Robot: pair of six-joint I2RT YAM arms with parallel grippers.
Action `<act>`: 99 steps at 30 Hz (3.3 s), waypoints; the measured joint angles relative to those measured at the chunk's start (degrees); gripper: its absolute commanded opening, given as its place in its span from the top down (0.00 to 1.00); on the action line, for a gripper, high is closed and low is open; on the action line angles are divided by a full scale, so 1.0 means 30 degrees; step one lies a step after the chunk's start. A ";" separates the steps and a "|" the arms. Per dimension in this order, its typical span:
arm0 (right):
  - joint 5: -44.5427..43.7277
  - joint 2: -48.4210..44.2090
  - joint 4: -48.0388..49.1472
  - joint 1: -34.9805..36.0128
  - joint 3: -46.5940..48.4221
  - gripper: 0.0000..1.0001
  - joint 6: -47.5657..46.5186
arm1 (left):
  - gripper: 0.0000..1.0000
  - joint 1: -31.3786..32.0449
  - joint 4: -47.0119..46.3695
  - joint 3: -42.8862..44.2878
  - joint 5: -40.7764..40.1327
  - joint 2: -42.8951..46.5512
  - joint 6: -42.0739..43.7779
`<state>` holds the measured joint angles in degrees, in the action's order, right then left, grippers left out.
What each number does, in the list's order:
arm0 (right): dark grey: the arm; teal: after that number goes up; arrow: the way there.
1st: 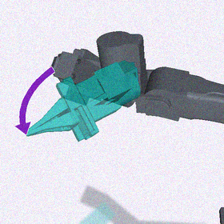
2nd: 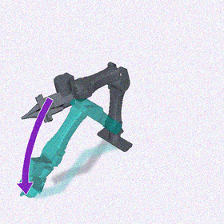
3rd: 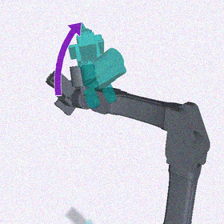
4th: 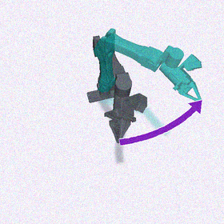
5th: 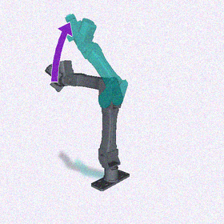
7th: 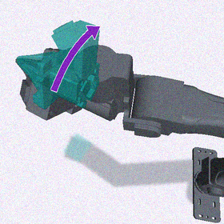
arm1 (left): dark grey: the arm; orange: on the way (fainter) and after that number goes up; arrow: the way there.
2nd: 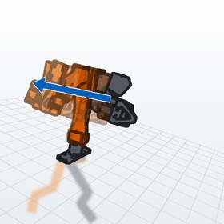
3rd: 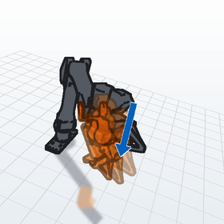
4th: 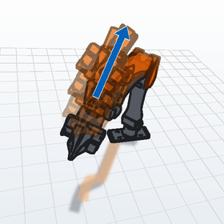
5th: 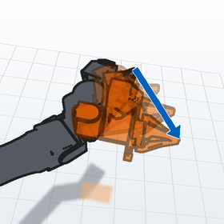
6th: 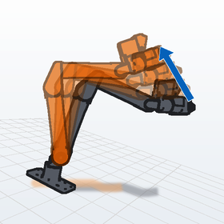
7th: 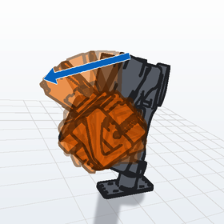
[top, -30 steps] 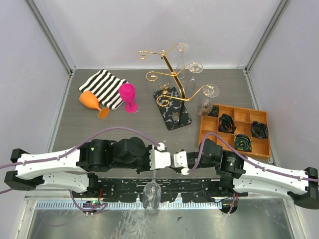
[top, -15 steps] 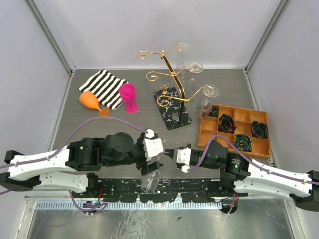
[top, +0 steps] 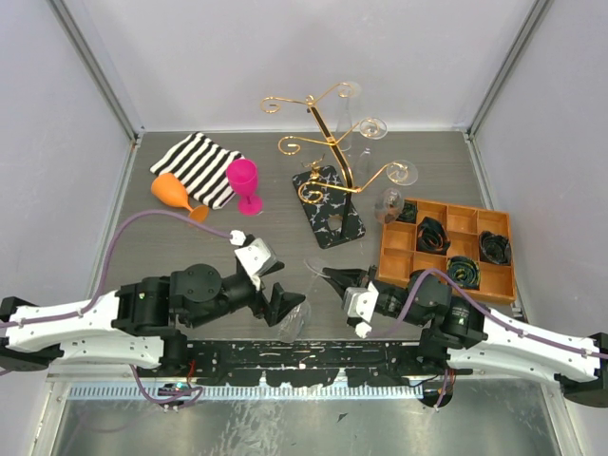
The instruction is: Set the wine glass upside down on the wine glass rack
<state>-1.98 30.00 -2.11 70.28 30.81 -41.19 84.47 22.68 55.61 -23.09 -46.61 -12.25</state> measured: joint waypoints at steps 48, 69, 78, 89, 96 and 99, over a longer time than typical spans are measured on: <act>0.2900 -0.2171 0.2404 0.0000 -0.0066 0.99 -0.3104 | 1.00 -0.0022 -0.4299 -0.1311 0.1479 -0.2419 -0.2907; 0.2317 -0.2120 0.1647 0.0000 0.0175 0.44 -0.2331 | 1.00 -0.0015 -0.3308 -0.1479 0.0233 -0.2324 -0.3082; -0.0022 -0.2499 0.0357 0.0000 0.0306 0.39 0.5770 | 1.00 -0.0015 -0.0554 -0.2353 -0.3716 0.0437 -0.3111; -0.5960 0.1173 -0.4284 0.0000 0.1268 0.30 1.8746 | 1.00 -0.0015 0.0408 -0.4459 -0.6586 0.2448 -0.3213; -0.5646 0.4677 -0.4801 0.0000 0.0984 0.29 2.3416 | 1.00 -0.1049 -0.1639 -0.4889 -0.7351 0.2761 -0.0976; -0.5450 0.5238 -0.4750 0.0000 0.0699 0.29 2.4451 | 1.00 -0.3519 -0.1749 -0.4408 -0.5610 0.2346 -0.0699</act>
<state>-18.33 45.71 -16.36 70.28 32.91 32.16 73.91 17.43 42.39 -39.92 -39.57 -14.35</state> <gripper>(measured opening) 0.709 0.065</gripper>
